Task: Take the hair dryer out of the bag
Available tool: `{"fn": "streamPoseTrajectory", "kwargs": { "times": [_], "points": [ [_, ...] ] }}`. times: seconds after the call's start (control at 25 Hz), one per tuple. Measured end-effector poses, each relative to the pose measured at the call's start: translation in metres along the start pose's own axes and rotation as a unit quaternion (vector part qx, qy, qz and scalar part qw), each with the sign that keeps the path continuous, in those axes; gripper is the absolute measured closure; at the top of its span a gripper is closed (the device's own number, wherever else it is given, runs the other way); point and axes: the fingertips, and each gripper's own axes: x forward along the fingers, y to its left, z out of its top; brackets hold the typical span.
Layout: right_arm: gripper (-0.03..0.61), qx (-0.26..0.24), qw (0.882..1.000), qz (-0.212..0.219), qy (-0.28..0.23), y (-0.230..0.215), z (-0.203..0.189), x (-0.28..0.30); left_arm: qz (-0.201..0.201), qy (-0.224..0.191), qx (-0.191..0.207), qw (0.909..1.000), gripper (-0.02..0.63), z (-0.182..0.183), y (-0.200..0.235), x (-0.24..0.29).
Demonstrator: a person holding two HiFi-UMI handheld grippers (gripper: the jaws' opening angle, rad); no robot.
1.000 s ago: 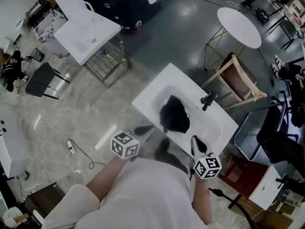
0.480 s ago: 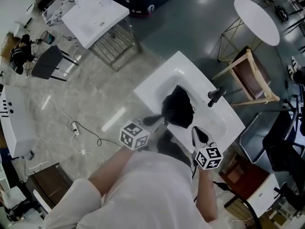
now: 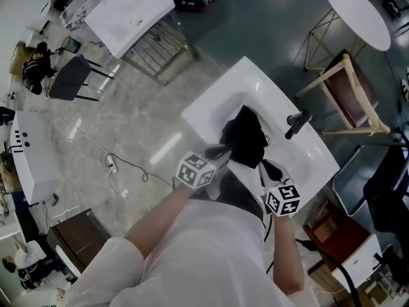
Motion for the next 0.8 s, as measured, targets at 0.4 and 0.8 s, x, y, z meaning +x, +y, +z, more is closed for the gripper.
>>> {"fn": "streamPoseTrajectory", "kwargs": {
  "times": [0.4,0.8],
  "points": [
    [0.534,0.005,1.0,0.011,0.028,-0.027,-0.013,0.025,0.054,0.115,-0.007,0.9919,0.475,-0.049,0.03,0.064],
    [0.534,0.011,0.999,0.014,0.048,-0.05,-0.026,0.042,0.096,0.189,-0.013,0.9772,0.419,-0.072,0.05,0.102]
  ]
}}
